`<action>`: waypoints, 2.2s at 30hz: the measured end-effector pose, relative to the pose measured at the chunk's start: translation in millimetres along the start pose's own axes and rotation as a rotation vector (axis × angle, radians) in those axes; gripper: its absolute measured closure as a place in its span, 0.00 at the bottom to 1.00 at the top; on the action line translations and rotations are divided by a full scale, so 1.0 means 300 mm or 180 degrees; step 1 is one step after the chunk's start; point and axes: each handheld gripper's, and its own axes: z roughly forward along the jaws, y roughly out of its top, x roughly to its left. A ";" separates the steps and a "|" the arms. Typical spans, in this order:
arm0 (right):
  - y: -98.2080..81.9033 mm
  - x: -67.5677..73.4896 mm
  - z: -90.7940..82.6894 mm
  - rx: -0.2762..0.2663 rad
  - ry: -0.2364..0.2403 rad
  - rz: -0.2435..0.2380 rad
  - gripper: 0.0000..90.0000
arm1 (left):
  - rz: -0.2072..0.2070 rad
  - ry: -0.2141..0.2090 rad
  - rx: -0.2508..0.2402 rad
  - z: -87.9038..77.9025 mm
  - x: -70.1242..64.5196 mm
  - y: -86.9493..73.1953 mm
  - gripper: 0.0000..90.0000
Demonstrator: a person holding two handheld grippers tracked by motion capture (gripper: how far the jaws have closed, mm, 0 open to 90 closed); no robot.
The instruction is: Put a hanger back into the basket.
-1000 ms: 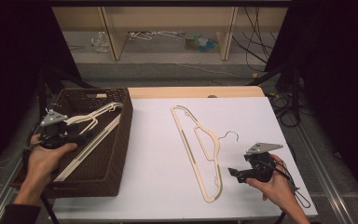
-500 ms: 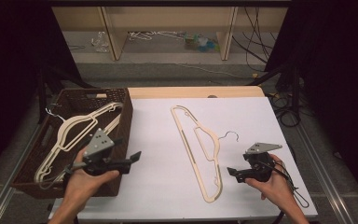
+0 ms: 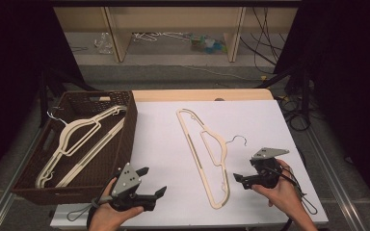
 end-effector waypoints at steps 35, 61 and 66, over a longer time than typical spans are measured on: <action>0.091 0.062 0.195 0.0580 -0.0149 -0.0096 0.35 | 0.0018 -0.0095 0.0057 0.042 -0.005 -0.076 0.21; 0.129 0.076 0.235 0.1104 -0.0110 -0.0179 0.62 | 0.0063 -0.0127 0.0096 0.046 -0.007 -0.081 0.22; 0.128 0.072 0.227 0.1162 -0.0077 -0.0182 0.72 | 0.0046 -0.0140 0.0098 0.048 -0.010 -0.083 0.23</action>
